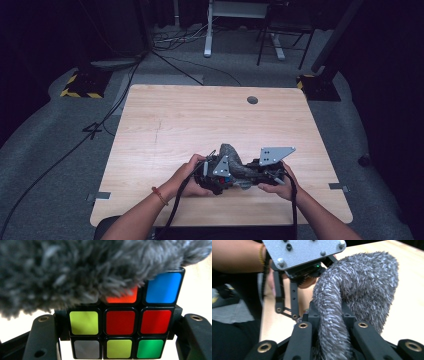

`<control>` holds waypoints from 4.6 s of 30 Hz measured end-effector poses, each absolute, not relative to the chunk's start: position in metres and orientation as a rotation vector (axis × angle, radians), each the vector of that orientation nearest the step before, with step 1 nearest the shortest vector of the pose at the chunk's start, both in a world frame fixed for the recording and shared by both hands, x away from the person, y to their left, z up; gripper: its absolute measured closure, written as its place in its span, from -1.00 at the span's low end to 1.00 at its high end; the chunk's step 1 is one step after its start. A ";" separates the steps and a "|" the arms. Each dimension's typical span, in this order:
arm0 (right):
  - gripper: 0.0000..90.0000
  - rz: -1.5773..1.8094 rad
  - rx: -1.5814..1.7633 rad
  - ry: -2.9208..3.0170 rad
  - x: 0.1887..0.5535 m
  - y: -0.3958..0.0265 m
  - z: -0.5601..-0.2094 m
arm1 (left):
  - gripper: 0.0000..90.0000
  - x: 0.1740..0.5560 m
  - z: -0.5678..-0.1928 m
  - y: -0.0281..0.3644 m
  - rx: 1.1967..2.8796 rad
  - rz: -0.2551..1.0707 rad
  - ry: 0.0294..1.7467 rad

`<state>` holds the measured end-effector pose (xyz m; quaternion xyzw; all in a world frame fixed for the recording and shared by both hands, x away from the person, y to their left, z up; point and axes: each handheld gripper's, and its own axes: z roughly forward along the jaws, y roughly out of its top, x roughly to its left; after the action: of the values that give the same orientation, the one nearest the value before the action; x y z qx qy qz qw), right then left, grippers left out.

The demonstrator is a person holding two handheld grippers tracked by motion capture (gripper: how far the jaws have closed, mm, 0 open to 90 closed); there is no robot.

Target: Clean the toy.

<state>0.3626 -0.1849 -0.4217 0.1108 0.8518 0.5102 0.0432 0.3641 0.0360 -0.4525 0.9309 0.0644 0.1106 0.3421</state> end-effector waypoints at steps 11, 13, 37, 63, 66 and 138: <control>0.72 1.412 0.454 2.644 0.375 -0.200 -0.436 | -0.25 0.364 -0.437 0.053 2.357 0.322 0.189; 0.72 1.386 0.423 2.652 0.371 -0.197 -0.435 | -0.25 0.367 -0.437 0.057 2.343 0.328 0.212; 0.71 1.355 0.472 2.620 0.376 -0.197 -0.437 | -0.25 0.360 -0.432 0.055 2.343 0.343 0.177; 0.71 1.308 0.469 2.628 0.376 -0.198 -0.434 | -0.25 0.357 -0.426 0.054 2.306 0.345 0.160; 0.71 1.335 0.441 2.629 0.372 -0.197 -0.432 | -0.25 0.359 -0.427 0.055 2.319 0.350 0.172; 0.72 1.630 0.294 2.573 0.361 -0.197 -0.416 | -0.26 0.361 -0.435 0.048 2.310 0.353 0.164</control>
<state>0.3607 -0.1972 -0.4164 0.0961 0.8401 0.5323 0.0408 0.3611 0.0478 -0.4354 0.9083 0.0646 0.1388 0.3892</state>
